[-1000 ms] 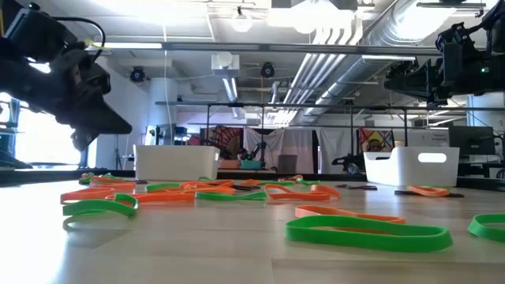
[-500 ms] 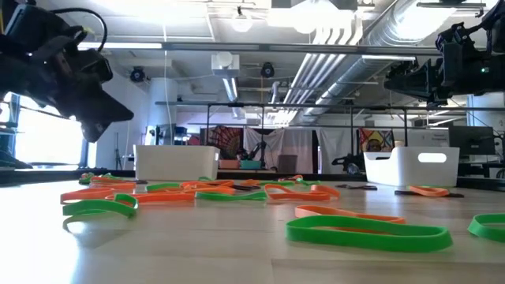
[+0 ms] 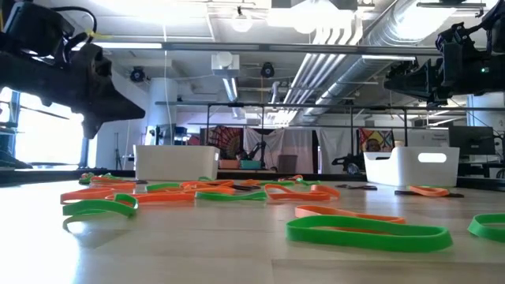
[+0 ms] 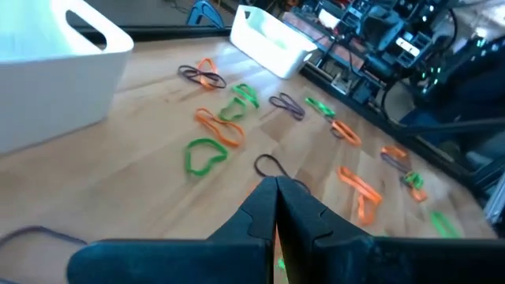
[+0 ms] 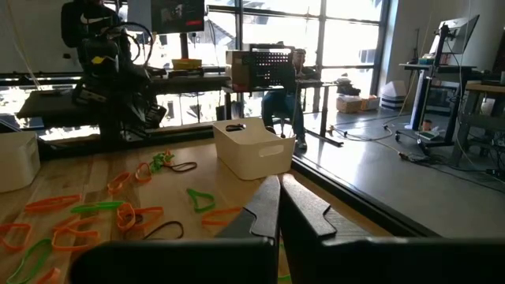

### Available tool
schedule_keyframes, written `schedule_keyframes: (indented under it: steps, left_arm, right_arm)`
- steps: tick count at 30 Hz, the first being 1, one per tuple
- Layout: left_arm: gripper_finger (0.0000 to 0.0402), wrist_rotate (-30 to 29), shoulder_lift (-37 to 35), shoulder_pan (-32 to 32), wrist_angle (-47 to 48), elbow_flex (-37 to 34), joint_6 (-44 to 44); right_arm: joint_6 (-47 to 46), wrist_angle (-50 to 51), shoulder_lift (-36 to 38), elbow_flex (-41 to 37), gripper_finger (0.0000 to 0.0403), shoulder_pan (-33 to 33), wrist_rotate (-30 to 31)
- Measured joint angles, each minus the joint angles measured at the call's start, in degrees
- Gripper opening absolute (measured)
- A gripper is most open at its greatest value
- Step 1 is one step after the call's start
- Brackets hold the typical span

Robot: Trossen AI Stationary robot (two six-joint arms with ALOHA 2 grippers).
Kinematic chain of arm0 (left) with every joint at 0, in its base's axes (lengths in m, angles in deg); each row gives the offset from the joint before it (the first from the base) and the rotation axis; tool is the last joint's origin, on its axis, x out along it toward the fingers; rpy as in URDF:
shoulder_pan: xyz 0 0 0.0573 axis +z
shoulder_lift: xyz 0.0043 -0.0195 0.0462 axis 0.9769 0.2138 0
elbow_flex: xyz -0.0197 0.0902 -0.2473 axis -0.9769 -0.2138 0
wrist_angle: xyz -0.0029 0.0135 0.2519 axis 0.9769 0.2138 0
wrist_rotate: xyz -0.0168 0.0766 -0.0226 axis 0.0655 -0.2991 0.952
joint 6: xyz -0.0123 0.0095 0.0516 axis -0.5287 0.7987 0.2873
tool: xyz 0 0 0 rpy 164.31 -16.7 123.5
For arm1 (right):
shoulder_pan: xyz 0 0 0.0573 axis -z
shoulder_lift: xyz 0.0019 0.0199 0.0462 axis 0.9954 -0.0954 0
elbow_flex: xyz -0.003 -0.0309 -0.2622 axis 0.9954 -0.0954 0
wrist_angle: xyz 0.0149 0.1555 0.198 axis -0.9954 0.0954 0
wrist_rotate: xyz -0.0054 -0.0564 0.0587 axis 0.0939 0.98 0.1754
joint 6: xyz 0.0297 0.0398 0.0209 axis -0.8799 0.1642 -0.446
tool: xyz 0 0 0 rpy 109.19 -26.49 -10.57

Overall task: Sort rubber bands into baskets
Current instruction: Put the purple rubber band into the bottom left white bin

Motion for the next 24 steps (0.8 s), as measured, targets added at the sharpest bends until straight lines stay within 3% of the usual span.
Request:
schedule_keyframes:
  steps: [14, 24]
  left_arm:
    - [0.0, -3.9, 0.0, 3.2, -6.4, 0.0, 5.0]
    - [0.0022, -2.4, 1.9, 4.3, -8.7, 0.0, 5.3]
  right_arm:
    - [0.0, 0.0, 0.0, 0.0, 0.0, 0.0, 0.0]
    - [0.0, 0.0, 0.0, 0.0, 0.0, 0.0, 0.0]
